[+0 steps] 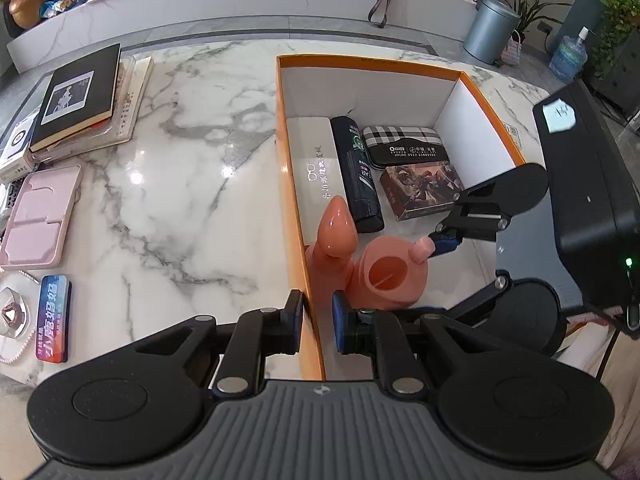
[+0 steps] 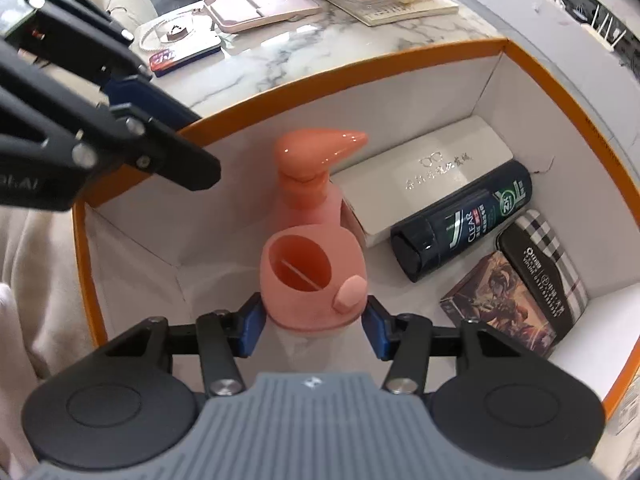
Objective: Organize rigid objects
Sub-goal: 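Lower the pink cup into the box beside the bottle and open the right gripper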
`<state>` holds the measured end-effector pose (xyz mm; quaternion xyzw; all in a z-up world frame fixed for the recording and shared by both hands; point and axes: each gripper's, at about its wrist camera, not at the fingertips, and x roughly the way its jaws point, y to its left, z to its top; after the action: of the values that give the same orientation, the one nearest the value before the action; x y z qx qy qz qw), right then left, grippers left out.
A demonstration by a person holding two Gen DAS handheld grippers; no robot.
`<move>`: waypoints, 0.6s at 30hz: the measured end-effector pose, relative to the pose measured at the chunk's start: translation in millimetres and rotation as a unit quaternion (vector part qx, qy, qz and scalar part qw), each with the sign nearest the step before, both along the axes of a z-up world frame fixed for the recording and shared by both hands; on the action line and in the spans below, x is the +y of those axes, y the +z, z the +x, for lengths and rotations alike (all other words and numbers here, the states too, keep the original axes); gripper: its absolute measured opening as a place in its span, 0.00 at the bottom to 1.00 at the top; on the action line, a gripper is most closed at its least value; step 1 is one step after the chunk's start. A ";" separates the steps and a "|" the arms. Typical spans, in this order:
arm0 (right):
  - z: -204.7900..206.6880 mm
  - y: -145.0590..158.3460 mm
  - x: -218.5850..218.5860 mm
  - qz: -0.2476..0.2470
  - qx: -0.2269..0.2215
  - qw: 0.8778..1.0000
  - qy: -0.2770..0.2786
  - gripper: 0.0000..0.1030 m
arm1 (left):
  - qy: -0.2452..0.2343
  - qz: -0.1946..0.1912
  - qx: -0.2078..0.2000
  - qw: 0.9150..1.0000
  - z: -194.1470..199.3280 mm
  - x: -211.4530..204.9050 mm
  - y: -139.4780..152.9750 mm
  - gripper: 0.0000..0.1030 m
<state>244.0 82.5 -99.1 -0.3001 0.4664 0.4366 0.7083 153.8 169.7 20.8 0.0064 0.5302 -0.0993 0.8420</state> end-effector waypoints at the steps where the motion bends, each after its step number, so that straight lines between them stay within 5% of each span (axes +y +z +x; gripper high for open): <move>1: 1.4 -0.4 0.0 -0.002 -0.003 1.000 -0.003 0.51 | -0.001 0.002 0.000 1.000 -0.3 -0.3 -0.1 0.16; 9: 9.0 -3.1 0.1 -0.010 -0.036 0.999 0.005 0.52 | 0.000 -0.001 0.000 1.000 -0.6 1.3 -0.5 0.16; 16: 5.4 -2.9 -4.9 0.014 0.001 0.999 0.038 0.52 | -0.004 0.007 -0.002 1.000 -0.4 -1.2 0.1 0.16; 18: -1.3 -3.5 -1.2 0.006 -0.018 0.999 0.047 0.52 | -0.004 0.012 -0.002 1.000 -0.1 -2.7 0.2 0.16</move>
<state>242.7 81.2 -102.6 -0.3258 0.4363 0.4667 0.6969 153.7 167.0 21.1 0.0185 0.5299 -0.0968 0.8423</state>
